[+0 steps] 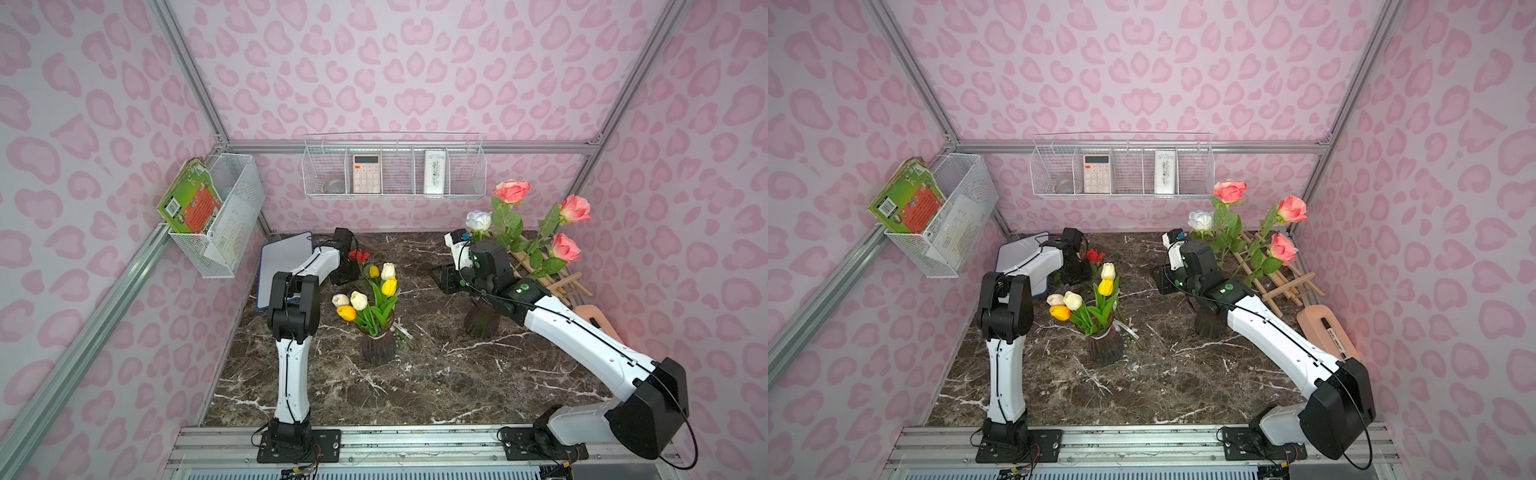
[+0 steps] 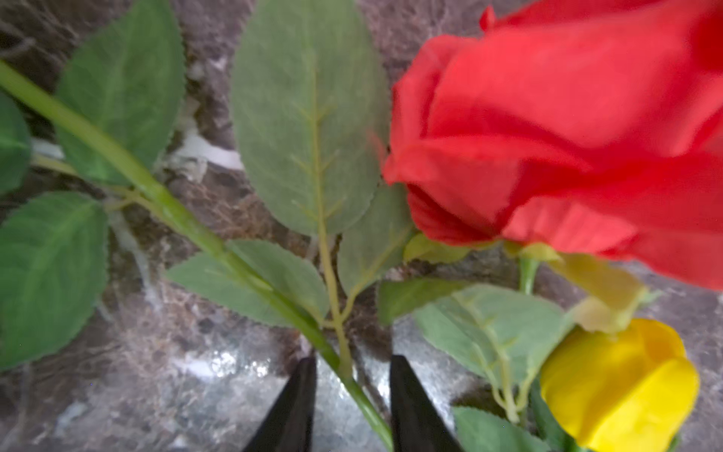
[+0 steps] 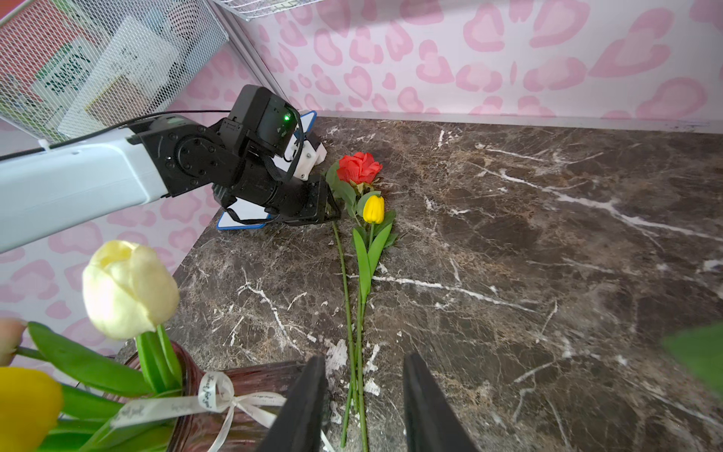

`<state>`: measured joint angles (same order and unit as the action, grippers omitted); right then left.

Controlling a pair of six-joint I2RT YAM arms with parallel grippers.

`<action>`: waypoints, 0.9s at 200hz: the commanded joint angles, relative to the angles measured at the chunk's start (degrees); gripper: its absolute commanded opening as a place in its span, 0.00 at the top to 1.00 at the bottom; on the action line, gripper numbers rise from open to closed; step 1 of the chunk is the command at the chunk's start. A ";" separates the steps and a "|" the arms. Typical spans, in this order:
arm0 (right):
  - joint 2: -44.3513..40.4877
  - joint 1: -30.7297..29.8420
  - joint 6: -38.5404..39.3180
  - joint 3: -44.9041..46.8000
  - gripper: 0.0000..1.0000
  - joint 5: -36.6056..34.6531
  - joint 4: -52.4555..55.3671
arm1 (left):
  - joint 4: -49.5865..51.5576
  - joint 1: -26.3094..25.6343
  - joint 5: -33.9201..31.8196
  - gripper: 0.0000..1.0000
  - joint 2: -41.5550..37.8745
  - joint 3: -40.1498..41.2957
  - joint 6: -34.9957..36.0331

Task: Arrange the flowers in different vases according to their variety
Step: Pick up the flower at the center of the board.

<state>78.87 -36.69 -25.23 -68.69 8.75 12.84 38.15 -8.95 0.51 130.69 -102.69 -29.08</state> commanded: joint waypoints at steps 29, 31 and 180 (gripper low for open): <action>-1.71 0.04 -0.10 1.11 0.65 1.68 -2.44 | -0.51 -0.17 3.39 1.00 -0.86 1.07 -3.94; -1.81 0.04 -0.19 1.25 0.65 1.70 -2.53 | -0.68 -0.16 3.45 1.00 -1.12 1.15 -4.14; -13.01 0.04 -2.30 8.99 0.70 1.56 -4.95 | -13.70 -0.48 8.56 1.00 -28.58 11.66 -8.36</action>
<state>67.02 -36.69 -26.96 -60.20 10.09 9.85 27.38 -9.45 8.36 105.91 -92.20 -38.81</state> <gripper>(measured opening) 0.312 0.083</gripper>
